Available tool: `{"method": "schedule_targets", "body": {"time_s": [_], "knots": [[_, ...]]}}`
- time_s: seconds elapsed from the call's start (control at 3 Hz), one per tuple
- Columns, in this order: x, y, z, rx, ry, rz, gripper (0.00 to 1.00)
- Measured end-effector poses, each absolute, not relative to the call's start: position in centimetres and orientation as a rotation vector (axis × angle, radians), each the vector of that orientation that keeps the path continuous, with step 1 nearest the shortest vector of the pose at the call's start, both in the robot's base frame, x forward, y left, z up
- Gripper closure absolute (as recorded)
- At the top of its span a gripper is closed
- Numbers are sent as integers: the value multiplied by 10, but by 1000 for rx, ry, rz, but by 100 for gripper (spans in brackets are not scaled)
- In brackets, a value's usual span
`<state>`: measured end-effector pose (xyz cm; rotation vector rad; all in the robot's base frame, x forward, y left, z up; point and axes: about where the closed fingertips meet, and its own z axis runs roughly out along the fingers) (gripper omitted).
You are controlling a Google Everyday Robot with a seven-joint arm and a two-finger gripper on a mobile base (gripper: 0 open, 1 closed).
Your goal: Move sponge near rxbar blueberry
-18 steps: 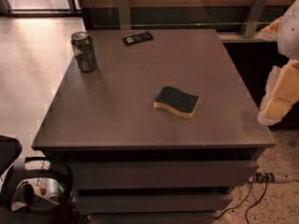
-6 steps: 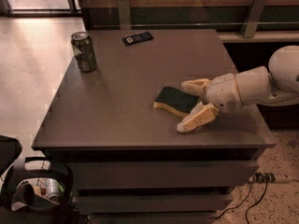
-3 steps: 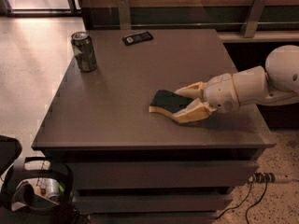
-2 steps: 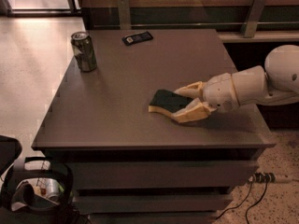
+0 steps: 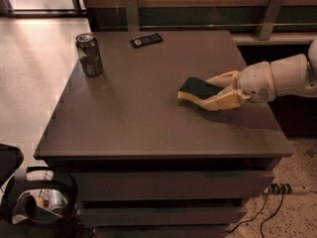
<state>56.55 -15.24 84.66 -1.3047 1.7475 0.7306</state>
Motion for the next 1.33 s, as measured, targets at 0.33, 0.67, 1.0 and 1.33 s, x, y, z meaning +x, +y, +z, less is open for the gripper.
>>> {"method": "schedule_targets", "body": {"time_s": [0.33, 0.67, 1.0, 1.33], "knots": [[621, -199, 868, -1203, 1832, 633, 100], [669, -217, 880, -1172, 1916, 539, 100], [719, -213, 868, -1198, 1991, 487, 100], [779, -172, 868, -1240, 1943, 447, 100]]}}
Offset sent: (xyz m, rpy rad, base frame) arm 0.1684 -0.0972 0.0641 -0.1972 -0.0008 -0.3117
